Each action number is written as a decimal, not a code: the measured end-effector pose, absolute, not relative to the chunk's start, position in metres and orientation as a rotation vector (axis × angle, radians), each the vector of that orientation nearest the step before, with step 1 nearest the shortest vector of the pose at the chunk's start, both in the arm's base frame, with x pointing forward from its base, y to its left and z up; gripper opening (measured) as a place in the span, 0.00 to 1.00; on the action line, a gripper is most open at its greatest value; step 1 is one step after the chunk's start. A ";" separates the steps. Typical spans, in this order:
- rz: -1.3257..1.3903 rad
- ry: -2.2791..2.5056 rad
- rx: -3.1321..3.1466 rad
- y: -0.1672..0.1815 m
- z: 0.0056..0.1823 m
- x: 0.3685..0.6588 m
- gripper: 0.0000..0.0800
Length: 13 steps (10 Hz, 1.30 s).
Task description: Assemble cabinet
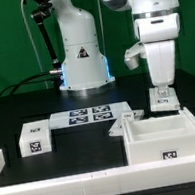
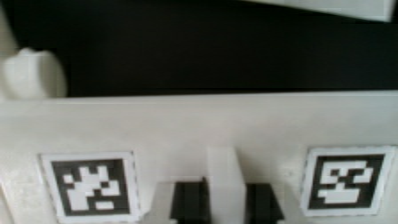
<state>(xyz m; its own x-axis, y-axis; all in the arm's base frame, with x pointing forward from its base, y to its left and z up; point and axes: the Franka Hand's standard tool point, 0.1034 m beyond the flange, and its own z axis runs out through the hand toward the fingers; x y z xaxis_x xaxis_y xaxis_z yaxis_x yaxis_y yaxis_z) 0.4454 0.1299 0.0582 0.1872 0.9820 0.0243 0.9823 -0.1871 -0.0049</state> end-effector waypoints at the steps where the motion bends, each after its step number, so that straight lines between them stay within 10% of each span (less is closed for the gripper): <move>1: -0.030 -1.990 -2.408 0.130 0.059 0.448 0.09; 13: -0.034 -1.970 -2.422 0.126 0.058 0.456 0.09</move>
Offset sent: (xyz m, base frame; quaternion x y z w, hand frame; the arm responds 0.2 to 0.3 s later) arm 0.0000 0.0000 0.0000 0.0000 0.0000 0.0000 1.0000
